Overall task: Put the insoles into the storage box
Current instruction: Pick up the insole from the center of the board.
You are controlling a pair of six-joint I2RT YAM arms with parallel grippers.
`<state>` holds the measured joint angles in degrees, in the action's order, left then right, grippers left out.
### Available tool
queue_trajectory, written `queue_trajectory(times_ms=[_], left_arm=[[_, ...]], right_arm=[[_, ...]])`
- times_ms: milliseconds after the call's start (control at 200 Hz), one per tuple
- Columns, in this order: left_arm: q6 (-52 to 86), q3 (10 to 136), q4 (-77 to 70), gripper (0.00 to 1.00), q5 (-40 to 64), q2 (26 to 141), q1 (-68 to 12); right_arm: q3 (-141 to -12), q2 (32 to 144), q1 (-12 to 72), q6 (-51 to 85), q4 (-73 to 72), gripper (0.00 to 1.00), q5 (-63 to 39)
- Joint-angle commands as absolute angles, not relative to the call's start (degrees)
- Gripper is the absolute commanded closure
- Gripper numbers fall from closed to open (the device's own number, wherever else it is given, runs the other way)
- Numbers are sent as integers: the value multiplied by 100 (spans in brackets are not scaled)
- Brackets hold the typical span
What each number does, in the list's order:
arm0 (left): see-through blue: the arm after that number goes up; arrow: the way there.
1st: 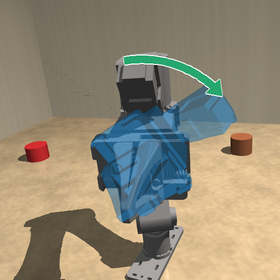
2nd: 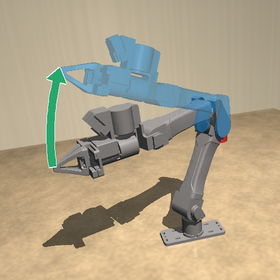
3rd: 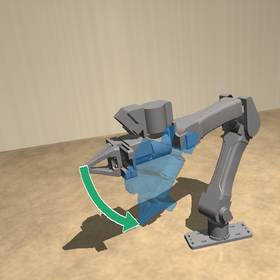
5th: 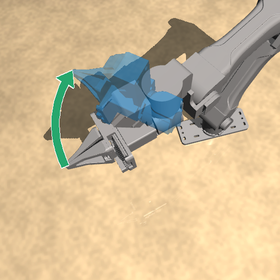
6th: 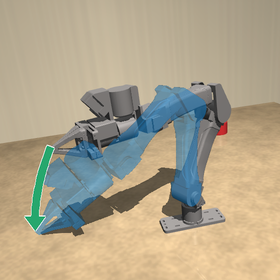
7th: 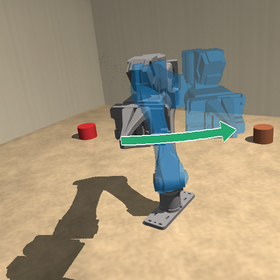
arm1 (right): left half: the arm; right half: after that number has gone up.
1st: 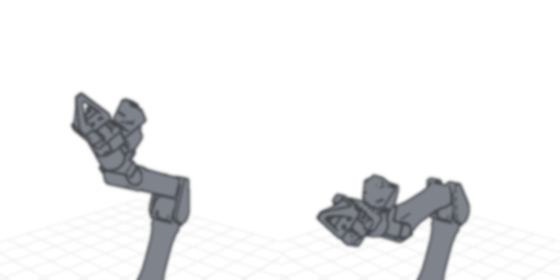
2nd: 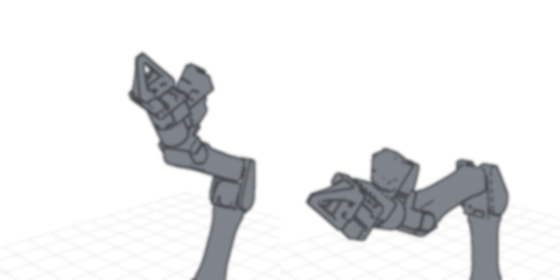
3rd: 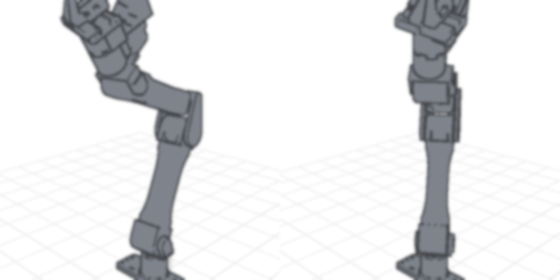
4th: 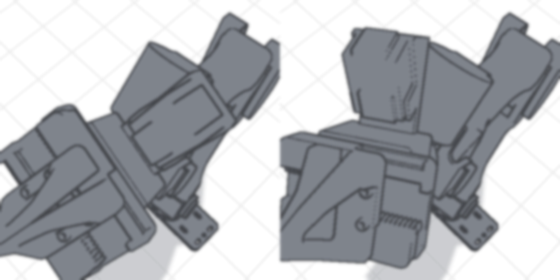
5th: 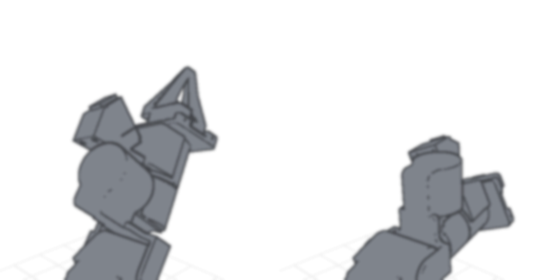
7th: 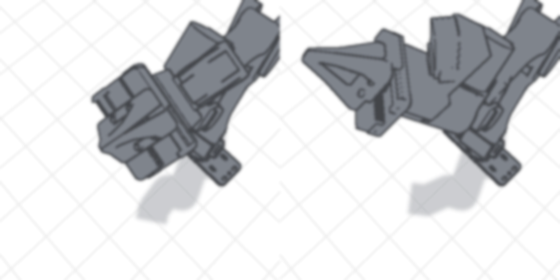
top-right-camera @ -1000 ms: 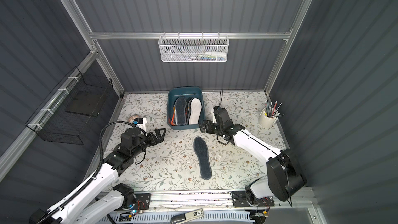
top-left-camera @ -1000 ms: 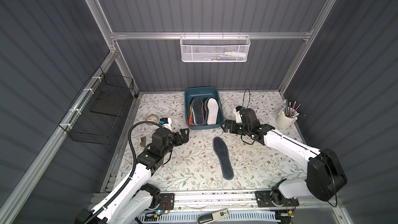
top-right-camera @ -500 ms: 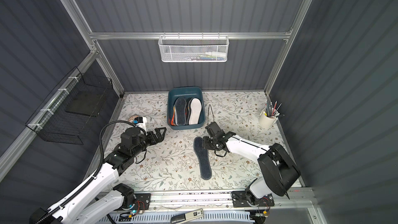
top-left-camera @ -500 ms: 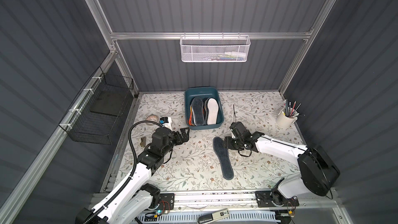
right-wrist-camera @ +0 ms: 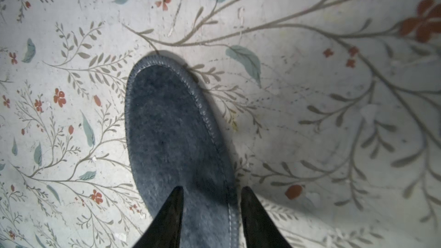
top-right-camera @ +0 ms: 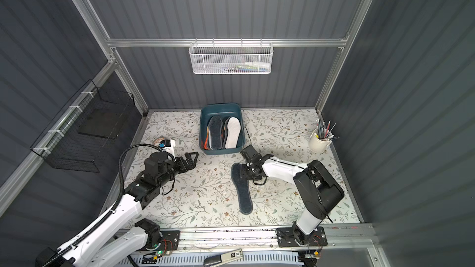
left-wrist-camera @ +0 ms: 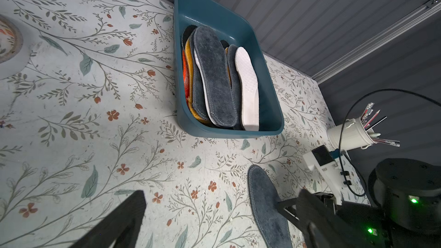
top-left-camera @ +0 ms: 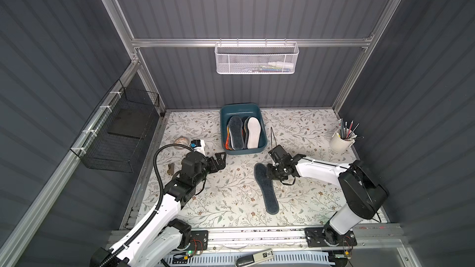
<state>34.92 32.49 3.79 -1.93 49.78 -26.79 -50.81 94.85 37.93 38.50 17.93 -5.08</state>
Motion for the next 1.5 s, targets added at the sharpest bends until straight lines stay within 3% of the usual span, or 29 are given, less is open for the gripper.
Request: queue_trajectory(times_ms=[0,135,395,966,1206,1491], left_arm=[[3441,3294,433,0,-238,4948,-2646],[3430,3313,456,0,-235,4933,-2644],[3419,3290,453,0,-259,4942,-2646],[3824,3025,-522,0,88,5345,-2580],[4084,2817,-1956,0,1487,5757,-2479],[4440,3100,-3477,6,3509,6921,-2479]], right_arm=[[-5180,9666,3824,3854,2000,63,-628],[-5294,9869,3827,3829,2039,71,-701],[-5327,9826,3815,3799,1897,100,-798],[-5380,7910,3645,2728,1753,100,-489],[-5594,7481,3471,2875,1489,100,-715],[-6178,7976,3245,3304,394,100,-1321]])
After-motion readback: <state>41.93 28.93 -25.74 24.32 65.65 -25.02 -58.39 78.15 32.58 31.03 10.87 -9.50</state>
